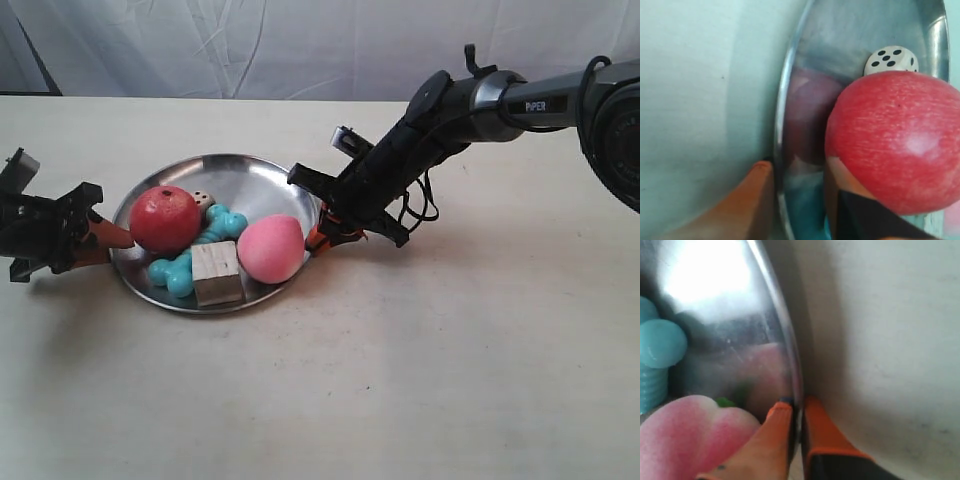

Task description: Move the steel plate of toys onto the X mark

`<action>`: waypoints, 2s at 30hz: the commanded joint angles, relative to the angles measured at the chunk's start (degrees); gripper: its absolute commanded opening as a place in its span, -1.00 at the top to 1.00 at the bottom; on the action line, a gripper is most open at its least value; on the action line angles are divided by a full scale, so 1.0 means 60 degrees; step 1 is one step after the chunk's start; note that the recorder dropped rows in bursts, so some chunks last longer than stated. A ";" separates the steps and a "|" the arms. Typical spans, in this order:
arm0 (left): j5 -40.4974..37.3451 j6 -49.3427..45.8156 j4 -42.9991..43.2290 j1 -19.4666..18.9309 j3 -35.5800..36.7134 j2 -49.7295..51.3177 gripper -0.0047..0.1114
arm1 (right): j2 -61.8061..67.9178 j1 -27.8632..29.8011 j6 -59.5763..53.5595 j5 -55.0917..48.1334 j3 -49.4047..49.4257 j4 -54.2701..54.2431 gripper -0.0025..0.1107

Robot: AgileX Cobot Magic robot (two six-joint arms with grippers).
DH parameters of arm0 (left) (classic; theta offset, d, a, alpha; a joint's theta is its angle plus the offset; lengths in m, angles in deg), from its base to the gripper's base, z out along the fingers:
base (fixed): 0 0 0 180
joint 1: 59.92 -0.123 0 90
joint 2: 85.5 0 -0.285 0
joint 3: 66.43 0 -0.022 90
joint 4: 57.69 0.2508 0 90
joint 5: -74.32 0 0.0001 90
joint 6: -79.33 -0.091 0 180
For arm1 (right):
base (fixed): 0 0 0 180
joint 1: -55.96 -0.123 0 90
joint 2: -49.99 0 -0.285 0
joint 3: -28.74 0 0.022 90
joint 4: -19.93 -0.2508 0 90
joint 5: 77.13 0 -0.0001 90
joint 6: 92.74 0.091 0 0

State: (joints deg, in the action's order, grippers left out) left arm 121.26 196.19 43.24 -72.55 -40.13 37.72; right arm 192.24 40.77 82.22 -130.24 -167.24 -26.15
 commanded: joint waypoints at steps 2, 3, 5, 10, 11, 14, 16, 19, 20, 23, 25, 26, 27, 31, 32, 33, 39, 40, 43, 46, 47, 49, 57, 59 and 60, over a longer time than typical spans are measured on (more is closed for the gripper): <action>0.0006 -0.0172 -0.0165 0.0030 0.0004 -0.0147 0.34 | -0.0009 -0.0071 -0.0364 -0.0112 -0.0008 0.0570 0.39; 0.0006 -0.0376 -0.0165 0.0030 0.0004 -0.0147 0.34 | -0.0009 -0.0071 -0.0364 -0.0154 -0.0008 0.0570 0.25; 0.0030 -0.0573 -0.0165 0.0030 0.0004 -0.0147 0.34 | -0.0009 -0.0046 -0.0364 -0.0233 -0.0008 0.0594 0.08; 0.0129 -0.0616 -0.0165 -0.0179 0.0004 -0.0147 0.34 | -0.0482 -0.0033 -0.0174 -0.0038 -0.0008 0.1579 0.34; 0.0162 -0.0597 -0.0165 -0.0255 0.0004 -0.0147 0.34 | -0.0539 -0.0033 -0.0113 0.0043 -0.0028 0.1710 0.39; 0.0603 -0.0555 -0.0165 -0.0740 0.0004 -0.0147 0.39 | -0.0750 -0.0033 0.0127 0.0481 -0.0042 0.1919 0.53; 0.1054 -0.0555 -0.0165 -0.1058 0.0004 -0.0147 0.44 | -0.0897 -0.0033 0.0127 0.0666 -0.0042 0.1983 0.53; 0.1470 -0.0513 -0.0165 -0.1281 0.0004 -0.0147 0.49 | -0.1204 -0.0025 0.0638 0.0837 -0.0042 0.2777 0.53; 0.1667 -0.0473 -0.0165 -0.1307 0.0004 -0.0147 0.50 | -0.1344 -0.0025 0.0840 0.0837 -0.0042 0.3240 0.53; 0.2618 -0.0473 -0.0165 -0.1307 0.0004 -0.0147 0.59 | -0.1828 -0.0025 0.1391 0.0540 -0.0042 0.4469 0.53; 0.3229 -0.0566 -0.0165 -0.1307 0.0004 -0.0147 0.75 | -0.2069 -0.0025 0.1391 0.0379 -0.0042 0.4824 0.55; 0.3518 -0.0761 -0.0271 -0.1307 0.0004 -0.0147 0.89 | -0.2219 -0.0025 0.1391 0.0332 -0.0042 0.4886 0.60; 0.3837 -0.1062 -0.0456 -0.1307 0.0004 -0.0254 0.92 | -0.2508 -0.0025 0.1391 0.0307 -0.0042 0.4977 0.80; 0.3837 -0.1062 -0.0525 -0.1307 0.0004 -0.1251 0.92 | -0.3497 -0.0025 0.1410 0.0018 -0.0024 0.5462 0.96; 0.3837 -0.1062 -0.0525 -0.1307 0.0004 -0.1461 0.92 | -0.3675 -0.0025 0.1410 -0.0107 0.0010 0.5617 0.96; 0.3837 -0.1062 -0.0476 -0.1307 0.0004 -0.1865 0.92 | -0.4086 -0.0044 0.1428 -0.0108 0.0182 0.5889 0.96; 0.3837 -0.1098 -0.0484 -0.1307 0.0004 -0.3151 0.92 | -0.6217 -0.0045 0.1428 0.1001 0.1817 0.5939 0.96; 0.3837 -0.1098 -0.0484 -0.1307 0.0004 -0.3390 0.92 | -0.6683 -0.0045 0.1428 0.1314 0.2258 0.5921 0.97; 0.3837 -0.1098 -0.0501 -0.1307 0.0020 -0.4069 0.92 | -0.8059 -0.0257 0.1428 0.2230 0.3712 0.6080 0.97; 0.3837 -0.1080 -0.0762 -0.1307 0.0196 -0.4792 0.92 | -0.9517 -0.0657 0.1428 0.3026 0.5099 0.6175 0.97; 0.3837 -0.1080 -0.0857 -0.1307 0.0284 -0.4982 0.92 | -0.9971 -0.0832 0.1428 0.3316 0.5588 0.6175 0.97; 0.3837 -0.1080 -0.0962 -0.1290 0.0533 -0.5440 0.92 | -1.0778 -0.1136 0.1428 0.3720 0.6426 0.6175 0.97; 0.3837 -0.1790 -0.1487 -0.0696 0.1804 -0.6981 0.92 | -1.4107 -0.2342 0.1450 0.5443 0.9345 0.6089 0.97; 0.3837 -0.2048 -0.1522 -0.0305 0.2068 -0.7301 0.92 | -1.4761 -0.2431 0.1472 0.5257 0.9683 0.5831 0.97; 0.3837 -0.2137 -0.1522 -0.0170 0.2162 -0.7428 0.92 | -1.5000 -0.2431 0.1493 0.4998 0.9768 0.5449 0.97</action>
State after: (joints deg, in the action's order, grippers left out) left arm 143.97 185.44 35.71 -76.15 -29.02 -4.43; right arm 106.62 26.69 90.93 -99.53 -110.77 9.53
